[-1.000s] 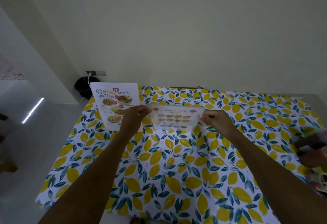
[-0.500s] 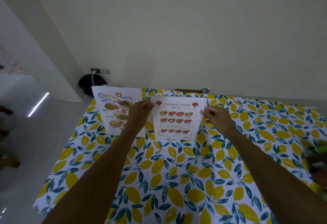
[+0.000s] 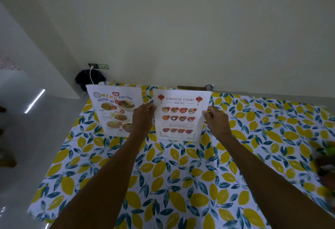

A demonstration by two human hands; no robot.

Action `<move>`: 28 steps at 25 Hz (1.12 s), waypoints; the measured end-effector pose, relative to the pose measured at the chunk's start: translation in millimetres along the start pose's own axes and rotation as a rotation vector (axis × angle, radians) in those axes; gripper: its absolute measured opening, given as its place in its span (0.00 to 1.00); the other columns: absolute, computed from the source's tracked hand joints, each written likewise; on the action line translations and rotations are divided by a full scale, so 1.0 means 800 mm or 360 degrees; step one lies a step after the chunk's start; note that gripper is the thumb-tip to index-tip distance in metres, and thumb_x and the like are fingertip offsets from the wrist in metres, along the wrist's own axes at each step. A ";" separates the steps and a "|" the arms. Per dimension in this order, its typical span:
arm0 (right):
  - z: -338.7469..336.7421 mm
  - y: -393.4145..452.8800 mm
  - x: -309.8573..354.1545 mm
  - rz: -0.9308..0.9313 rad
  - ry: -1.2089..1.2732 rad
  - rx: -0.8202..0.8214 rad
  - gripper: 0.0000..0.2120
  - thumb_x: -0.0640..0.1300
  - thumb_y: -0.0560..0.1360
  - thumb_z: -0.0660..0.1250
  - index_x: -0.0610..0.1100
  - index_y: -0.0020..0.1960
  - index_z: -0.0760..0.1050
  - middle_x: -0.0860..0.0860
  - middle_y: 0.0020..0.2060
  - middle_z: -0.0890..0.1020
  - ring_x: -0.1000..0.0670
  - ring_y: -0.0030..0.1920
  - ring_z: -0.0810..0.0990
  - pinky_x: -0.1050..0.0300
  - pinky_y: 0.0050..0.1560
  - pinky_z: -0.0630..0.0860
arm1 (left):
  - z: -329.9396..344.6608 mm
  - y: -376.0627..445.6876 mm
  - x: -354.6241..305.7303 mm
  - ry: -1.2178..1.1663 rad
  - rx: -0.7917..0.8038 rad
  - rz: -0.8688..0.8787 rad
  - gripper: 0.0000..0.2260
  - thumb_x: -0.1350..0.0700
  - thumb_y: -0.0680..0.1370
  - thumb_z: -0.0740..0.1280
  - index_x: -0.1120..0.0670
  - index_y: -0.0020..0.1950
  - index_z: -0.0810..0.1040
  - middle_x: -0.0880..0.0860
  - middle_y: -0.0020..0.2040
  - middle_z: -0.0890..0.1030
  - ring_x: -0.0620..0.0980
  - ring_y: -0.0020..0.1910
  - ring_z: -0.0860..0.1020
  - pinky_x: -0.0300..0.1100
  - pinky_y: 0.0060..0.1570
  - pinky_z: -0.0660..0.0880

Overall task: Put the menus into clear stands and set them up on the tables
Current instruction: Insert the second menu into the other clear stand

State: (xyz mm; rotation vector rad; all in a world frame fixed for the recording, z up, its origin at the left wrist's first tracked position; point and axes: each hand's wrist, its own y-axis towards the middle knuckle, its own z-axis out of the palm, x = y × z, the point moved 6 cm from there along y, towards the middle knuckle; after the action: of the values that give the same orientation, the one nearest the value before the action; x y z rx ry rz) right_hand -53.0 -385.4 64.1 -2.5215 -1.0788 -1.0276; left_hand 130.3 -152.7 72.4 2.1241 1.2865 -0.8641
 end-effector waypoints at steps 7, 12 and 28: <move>0.005 0.003 0.000 0.0045 -0.0055 0.0010 0.12 0.48 0.79 0.63 0.40 0.43 0.75 0.41 0.40 0.85 0.41 0.40 0.84 0.43 0.43 0.81 | 0.000 0.002 -0.008 0.0044 -0.0036 0.0007 0.10 0.56 0.80 0.64 0.59 0.49 0.82 0.58 0.44 0.84 0.52 0.39 0.80 0.47 0.43 0.77; 0.009 0.000 0.002 0.0007 -0.0164 0.0009 0.15 0.47 0.80 0.61 0.37 0.42 0.76 0.40 0.39 0.83 0.41 0.38 0.81 0.54 0.38 0.73 | 0.002 -0.001 0.000 0.0135 0.0009 0.0039 0.09 0.58 0.79 0.63 0.61 0.47 0.81 0.60 0.43 0.83 0.57 0.42 0.80 0.47 0.42 0.73; 0.009 -0.021 0.000 0.0184 -0.0055 0.0177 0.20 0.49 0.79 0.63 0.38 0.66 0.72 0.40 0.57 0.83 0.41 0.57 0.82 0.52 0.53 0.76 | 0.008 -0.033 0.003 0.0065 0.0261 -0.0060 0.20 0.49 0.80 0.64 0.61 0.67 0.72 0.61 0.61 0.78 0.59 0.60 0.76 0.48 0.58 0.71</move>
State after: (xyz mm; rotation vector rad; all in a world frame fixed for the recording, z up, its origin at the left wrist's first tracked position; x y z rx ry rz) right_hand -61.2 -370.3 57.2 -2.4886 -0.9584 -0.8721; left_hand 105.4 -144.3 63.6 2.2608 1.3202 -0.9771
